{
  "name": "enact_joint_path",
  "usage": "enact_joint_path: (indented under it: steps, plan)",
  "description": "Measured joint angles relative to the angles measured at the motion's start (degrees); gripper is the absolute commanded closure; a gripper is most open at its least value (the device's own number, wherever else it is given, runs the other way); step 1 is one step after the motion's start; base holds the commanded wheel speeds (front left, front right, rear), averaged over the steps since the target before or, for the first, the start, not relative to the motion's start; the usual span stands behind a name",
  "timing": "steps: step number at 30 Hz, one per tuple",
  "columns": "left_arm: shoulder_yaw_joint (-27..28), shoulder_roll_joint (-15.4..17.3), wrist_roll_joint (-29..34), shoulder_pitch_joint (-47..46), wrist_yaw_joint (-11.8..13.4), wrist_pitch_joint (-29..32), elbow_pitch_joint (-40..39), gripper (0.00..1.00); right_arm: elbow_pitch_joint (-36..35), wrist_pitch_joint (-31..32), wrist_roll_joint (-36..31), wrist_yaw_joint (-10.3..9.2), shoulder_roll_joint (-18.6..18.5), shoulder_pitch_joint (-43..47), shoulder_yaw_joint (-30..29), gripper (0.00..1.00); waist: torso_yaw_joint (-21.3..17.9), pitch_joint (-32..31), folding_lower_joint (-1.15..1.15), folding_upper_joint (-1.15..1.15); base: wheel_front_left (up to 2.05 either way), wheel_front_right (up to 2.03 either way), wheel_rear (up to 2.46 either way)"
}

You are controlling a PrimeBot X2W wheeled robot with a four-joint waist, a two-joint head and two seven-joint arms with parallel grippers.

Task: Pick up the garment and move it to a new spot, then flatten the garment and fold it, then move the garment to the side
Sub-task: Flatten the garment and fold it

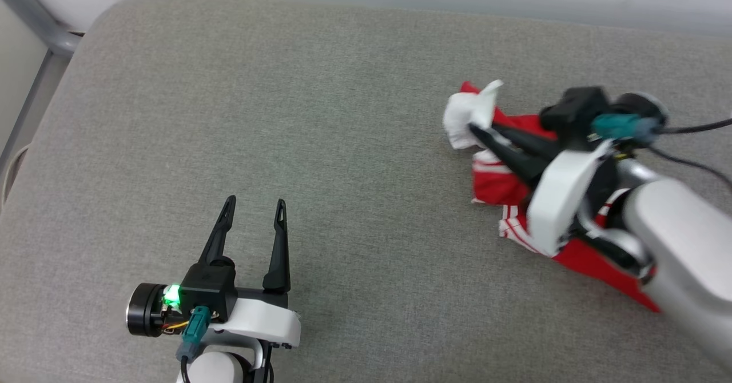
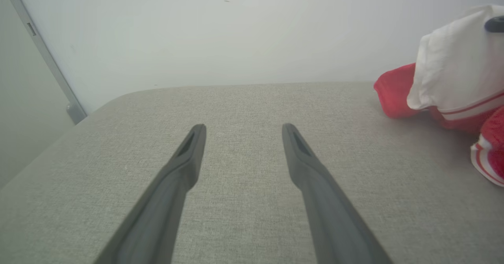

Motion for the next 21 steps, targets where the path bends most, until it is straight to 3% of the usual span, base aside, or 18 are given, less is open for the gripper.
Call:
enact_joint_path:
  steps: [6,13,21]
  plan:
    - [-0.15,0.0,-0.48,-0.01,0.45,0.0,-0.15,0.0,3.81,-0.99,-0.75,0.0,7.58,-0.32,10.49,1.0,1.54,0.62,0.0,0.0,0.0,0.0,0.0]
    - [-0.38,0.01,-0.98,-0.04,0.82,0.0,-0.05,0.0,10.81,-1.68,0.05,0.0,13.13,0.16,24.37,1.0,2.14,1.31,0.0,0.0,0.0,0.0,0.0]
    - [-0.46,0.0,-1.15,-0.38,1.26,0.0,0.31,0.0,13.77,2.02,-1.96,-0.02,16.46,4.59,26.15,1.0,1.83,1.33,0.0,0.0,0.0,0.0,0.0]
